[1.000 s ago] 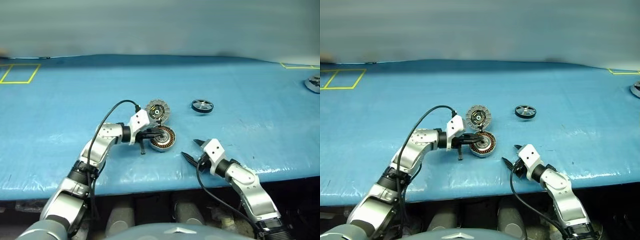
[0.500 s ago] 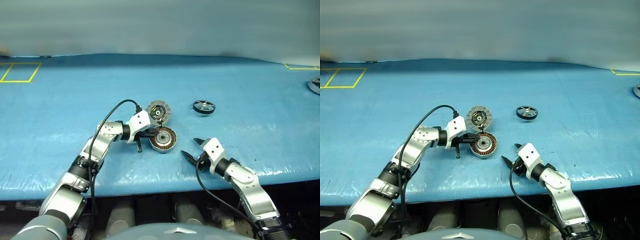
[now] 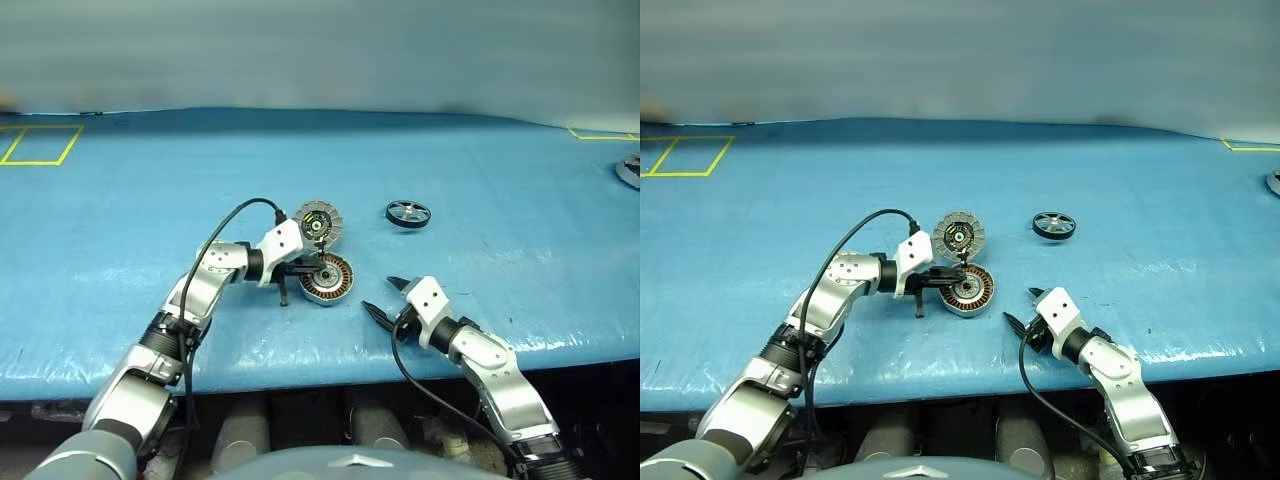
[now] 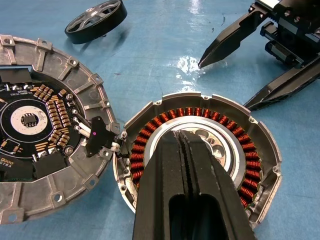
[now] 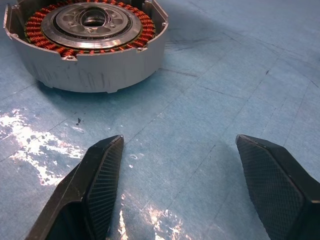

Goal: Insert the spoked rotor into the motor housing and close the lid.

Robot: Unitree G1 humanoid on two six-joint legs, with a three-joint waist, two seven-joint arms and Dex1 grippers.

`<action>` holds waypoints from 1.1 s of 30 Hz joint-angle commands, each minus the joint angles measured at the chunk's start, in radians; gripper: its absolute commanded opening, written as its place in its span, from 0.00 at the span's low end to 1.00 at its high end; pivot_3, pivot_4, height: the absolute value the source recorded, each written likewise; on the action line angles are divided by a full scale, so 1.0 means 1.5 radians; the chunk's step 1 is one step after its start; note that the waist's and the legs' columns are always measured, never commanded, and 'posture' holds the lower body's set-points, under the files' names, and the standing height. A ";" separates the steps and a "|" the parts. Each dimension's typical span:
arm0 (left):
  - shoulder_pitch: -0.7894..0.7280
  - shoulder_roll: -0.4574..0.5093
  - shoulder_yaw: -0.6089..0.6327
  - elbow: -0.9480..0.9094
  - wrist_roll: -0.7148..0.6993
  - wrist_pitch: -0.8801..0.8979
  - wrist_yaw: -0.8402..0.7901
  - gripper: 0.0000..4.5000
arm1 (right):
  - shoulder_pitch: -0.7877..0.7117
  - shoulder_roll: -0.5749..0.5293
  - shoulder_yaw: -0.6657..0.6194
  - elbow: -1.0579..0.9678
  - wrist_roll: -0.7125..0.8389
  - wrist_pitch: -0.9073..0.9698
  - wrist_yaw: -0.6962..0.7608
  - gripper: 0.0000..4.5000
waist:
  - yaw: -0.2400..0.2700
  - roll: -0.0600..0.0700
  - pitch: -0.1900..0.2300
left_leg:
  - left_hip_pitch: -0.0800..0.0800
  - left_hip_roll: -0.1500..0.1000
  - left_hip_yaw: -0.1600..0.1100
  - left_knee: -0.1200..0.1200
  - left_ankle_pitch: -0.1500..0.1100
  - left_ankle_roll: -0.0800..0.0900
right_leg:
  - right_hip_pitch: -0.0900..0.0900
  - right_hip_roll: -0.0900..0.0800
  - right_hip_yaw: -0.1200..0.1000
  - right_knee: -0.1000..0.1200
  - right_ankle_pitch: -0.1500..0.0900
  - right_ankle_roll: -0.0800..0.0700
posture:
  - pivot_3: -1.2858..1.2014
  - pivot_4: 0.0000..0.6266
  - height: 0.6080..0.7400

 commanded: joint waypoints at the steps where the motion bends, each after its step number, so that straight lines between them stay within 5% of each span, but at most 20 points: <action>1: -0.008 0.001 0.006 -0.024 -0.009 -0.005 -0.011 0.01 | 0.003 0.002 0.004 0.001 -0.003 0.000 -0.001 0.84 | 0.000 0.000 0.000 | 0.000 0.000 0.000 0.000 0.000 0.000 | 0.000 0.000 0.000 0.000 0.000 0.000 | 0.52 0.24 1.00; 24: -0.023 0.007 -0.052 -0.017 0.064 0.023 -0.013 0.01 | 0.012 0.002 0.002 -0.004 -0.003 -0.003 -0.014 0.84 | 0.001 0.000 0.000 | 0.003 0.000 -0.001 0.001 0.000 0.000 | 0.004 0.000 0.000 0.000 0.000 0.000 | 0.52 0.24 1.00; 33: -0.038 -0.012 -0.017 -0.015 0.053 0.002 0.027 0.01 | 0.010 0.000 0.004 0.000 -0.004 -0.007 -0.012 0.84 | 0.001 0.000 0.000 | 0.003 0.000 -0.001 0.001 0.000 0.000 | 0.004 0.000 0.000 0.000 0.000 0.000 | 0.52 0.24 1.00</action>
